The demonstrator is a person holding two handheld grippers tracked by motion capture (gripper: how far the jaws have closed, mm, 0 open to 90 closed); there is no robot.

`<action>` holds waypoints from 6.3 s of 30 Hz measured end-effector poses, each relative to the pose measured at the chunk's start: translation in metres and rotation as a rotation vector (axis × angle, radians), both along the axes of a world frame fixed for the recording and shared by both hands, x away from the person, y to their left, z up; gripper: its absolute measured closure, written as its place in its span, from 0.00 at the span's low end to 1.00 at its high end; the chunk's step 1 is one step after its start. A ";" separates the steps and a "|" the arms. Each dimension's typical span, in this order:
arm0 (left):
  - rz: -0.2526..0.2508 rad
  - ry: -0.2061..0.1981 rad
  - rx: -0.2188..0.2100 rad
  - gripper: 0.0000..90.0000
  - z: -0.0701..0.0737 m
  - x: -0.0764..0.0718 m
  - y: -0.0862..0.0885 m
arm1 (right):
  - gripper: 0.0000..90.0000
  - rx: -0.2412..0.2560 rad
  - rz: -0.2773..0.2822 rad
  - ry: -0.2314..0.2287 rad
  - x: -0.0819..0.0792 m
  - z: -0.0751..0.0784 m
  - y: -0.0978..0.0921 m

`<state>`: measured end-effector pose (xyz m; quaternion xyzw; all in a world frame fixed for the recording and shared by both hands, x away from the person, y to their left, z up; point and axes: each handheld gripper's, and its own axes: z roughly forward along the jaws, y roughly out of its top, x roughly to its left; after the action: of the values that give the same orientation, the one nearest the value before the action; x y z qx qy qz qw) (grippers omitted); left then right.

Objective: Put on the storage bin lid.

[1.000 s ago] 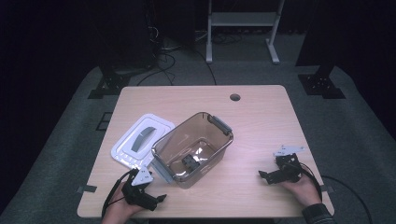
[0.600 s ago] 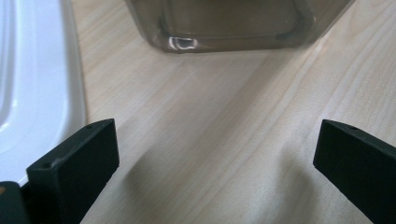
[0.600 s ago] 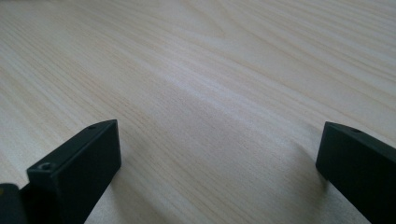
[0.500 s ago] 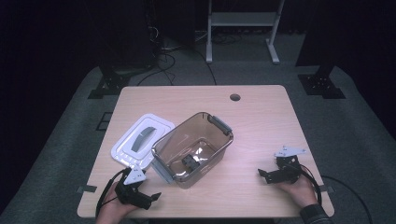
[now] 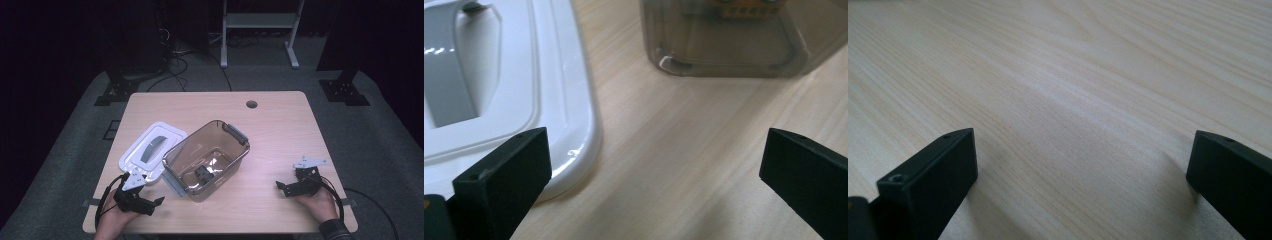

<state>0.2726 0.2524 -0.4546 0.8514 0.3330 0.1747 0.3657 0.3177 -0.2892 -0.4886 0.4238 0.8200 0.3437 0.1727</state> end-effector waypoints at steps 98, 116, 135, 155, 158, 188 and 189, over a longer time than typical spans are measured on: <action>0.194 -0.005 -0.034 0.36 -0.005 0.150 0.022 | 0.00 -0.002 -0.020 0.001 0.000 0.000 0.002; 0.200 0.037 -0.034 0.69 -0.007 0.149 0.019 | 0.00 -0.001 -0.016 0.000 -0.001 0.000 0.002; 0.225 0.042 -0.068 0.74 0.009 0.141 0.023 | 0.00 -0.001 -0.015 0.001 -0.001 0.000 0.002; 0.257 0.027 -0.118 0.74 0.046 0.128 0.039 | 0.00 -0.001 -0.015 0.001 -0.001 0.000 0.002; 0.260 0.021 -0.127 0.74 0.051 0.126 0.040 | 0.00 -0.001 -0.015 0.001 -0.001 0.000 0.002; 0.209 -0.046 -0.179 0.74 0.107 0.104 0.029 | 0.00 -0.002 -0.015 0.000 -0.001 0.000 0.002; 0.209 -0.046 -0.182 0.74 0.108 0.104 0.028 | 0.00 -0.002 -0.015 0.000 -0.001 0.000 0.002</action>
<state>0.3763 0.2804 -0.3466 0.7712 0.4259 0.2002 0.4288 0.3171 -0.2870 -0.4885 0.4298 0.8171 0.3417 0.1755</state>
